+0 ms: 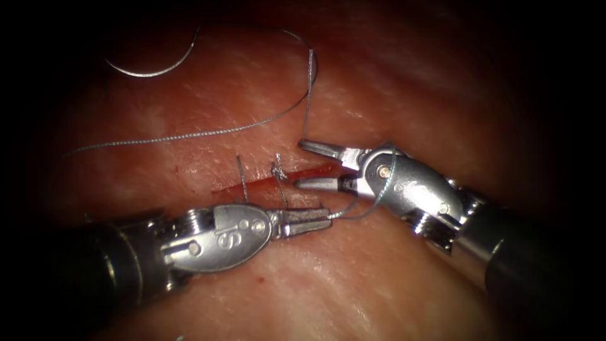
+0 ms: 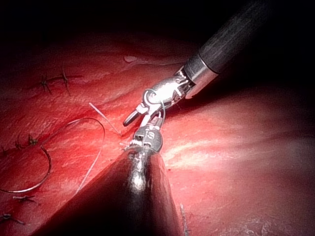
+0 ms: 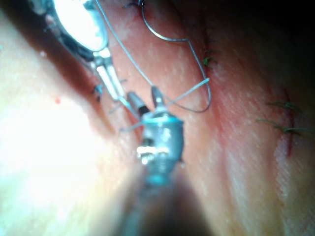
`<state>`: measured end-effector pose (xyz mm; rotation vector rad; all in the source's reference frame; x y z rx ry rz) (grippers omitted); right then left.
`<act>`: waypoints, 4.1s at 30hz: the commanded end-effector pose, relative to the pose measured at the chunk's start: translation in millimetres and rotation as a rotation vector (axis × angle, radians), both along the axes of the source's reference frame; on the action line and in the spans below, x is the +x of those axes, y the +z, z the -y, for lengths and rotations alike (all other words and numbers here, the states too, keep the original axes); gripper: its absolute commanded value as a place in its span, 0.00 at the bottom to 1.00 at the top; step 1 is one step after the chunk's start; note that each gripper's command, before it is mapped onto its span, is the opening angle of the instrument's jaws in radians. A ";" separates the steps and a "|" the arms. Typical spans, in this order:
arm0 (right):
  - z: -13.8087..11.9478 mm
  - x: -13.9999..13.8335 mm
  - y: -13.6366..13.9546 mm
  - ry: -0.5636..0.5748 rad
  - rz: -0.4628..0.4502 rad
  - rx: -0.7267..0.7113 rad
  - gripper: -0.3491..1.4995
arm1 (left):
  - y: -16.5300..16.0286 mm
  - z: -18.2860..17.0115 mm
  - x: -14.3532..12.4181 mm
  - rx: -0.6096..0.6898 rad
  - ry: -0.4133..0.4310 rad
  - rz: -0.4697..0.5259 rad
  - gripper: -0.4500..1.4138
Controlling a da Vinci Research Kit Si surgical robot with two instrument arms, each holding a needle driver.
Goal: Wound Closure
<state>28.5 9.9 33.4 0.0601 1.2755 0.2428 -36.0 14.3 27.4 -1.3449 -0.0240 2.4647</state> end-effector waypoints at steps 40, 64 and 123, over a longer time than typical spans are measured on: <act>1.7 3.0 -1.9 -0.001 -0.216 0.048 0.43 | 12.5 -7.6 3.6 -0.034 -0.003 -0.036 0.00; -3.2 0.7 0.8 0.389 -0.098 0.292 0.38 | 9.6 -2.0 2.2 -0.029 0.036 -0.021 0.00; -3.8 2.3 6.8 0.444 0.019 0.464 0.00 | 8.8 -4.8 3.5 -0.027 0.044 -0.027 0.00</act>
